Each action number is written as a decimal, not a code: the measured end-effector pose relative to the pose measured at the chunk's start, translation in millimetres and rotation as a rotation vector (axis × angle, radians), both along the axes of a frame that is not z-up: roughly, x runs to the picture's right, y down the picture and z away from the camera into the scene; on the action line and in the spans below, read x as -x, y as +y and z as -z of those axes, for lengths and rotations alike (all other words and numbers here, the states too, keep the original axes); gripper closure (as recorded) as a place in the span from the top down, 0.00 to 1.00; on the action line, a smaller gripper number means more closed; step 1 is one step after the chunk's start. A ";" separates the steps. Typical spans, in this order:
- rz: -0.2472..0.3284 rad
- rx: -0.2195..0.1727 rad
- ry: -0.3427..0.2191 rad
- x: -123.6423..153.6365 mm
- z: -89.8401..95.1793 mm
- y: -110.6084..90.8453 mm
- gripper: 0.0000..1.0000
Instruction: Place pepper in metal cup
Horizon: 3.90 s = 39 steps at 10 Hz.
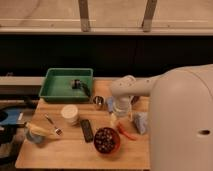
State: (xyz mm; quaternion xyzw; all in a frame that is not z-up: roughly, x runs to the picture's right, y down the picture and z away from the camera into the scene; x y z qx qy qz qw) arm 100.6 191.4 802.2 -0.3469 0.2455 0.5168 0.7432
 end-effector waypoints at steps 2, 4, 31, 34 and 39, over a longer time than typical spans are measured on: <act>-0.012 0.010 -0.002 1.2 4.2 6.0 0.73; -0.030 0.021 -0.003 1.7 6.1 11.5 0.73; 0.064 0.231 0.031 30.7 -18.0 47.1 0.06; 0.067 0.232 0.031 32.2 -17.1 46.6 0.00; 0.002 0.110 0.067 5.0 -4.6 12.8 0.00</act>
